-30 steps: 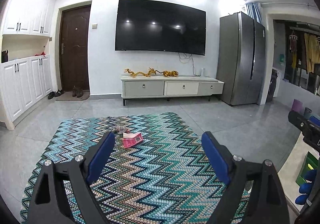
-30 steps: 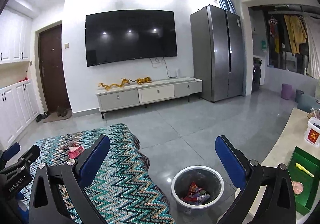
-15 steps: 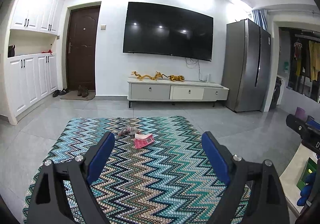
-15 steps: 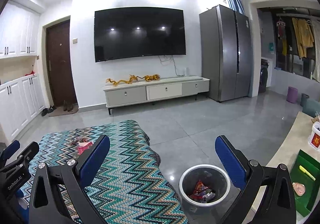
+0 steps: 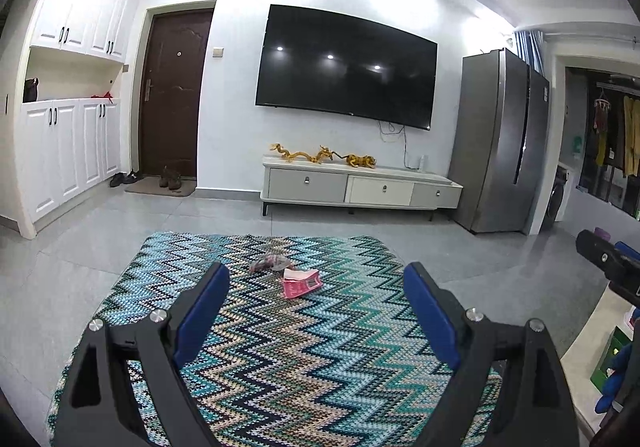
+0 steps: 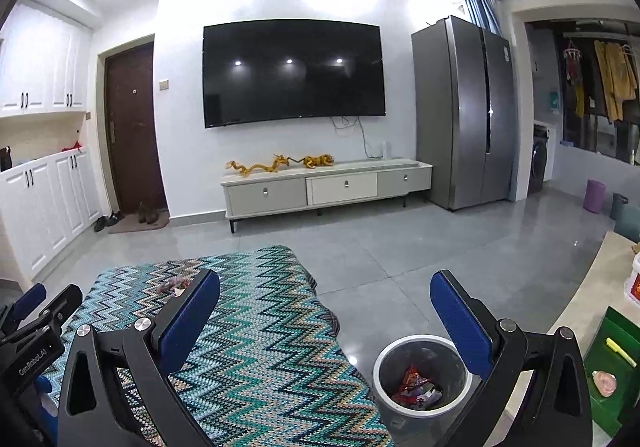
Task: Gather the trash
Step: 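Move both open grippers back toward the last items on the rug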
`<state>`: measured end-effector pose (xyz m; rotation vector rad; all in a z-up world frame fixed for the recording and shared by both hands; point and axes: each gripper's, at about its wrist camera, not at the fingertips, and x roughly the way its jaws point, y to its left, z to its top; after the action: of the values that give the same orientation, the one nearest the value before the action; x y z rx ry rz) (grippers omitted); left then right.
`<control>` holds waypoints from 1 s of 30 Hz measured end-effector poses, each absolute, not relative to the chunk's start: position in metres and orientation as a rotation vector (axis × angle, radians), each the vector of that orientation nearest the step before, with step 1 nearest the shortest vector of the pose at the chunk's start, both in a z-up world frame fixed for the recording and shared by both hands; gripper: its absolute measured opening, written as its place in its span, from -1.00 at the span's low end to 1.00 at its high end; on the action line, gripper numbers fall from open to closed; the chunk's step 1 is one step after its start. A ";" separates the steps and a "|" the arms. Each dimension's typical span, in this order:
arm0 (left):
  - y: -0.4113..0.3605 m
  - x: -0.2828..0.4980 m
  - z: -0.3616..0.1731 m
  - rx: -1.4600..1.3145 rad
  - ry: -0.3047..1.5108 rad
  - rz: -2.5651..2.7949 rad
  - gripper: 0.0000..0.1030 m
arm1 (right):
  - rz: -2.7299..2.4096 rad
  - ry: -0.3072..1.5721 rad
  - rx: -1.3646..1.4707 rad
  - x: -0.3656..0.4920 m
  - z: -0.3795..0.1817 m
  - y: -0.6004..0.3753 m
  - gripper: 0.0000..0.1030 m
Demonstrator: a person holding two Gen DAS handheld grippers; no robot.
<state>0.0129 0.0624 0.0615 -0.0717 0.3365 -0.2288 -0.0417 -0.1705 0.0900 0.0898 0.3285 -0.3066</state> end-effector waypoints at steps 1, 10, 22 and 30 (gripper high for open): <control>0.063 0.014 0.061 -0.069 0.342 -0.226 0.72 | -0.297 0.336 0.086 -0.039 0.088 -0.169 1.00; 0.067 0.035 0.046 -0.045 0.397 -0.228 0.72 | -0.242 0.365 0.076 -0.021 0.082 -0.161 1.00; 0.077 0.066 0.032 -0.043 0.454 -0.230 0.73 | -0.158 0.412 0.078 0.018 0.074 -0.149 1.00; 0.088 0.086 0.021 -0.045 0.482 -0.225 0.92 | -0.072 0.446 0.069 0.044 0.069 -0.130 0.99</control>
<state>0.0860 0.0877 0.0212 -0.0446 0.4825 -0.2249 0.0443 -0.1300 0.0693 0.0687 0.4456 -0.0721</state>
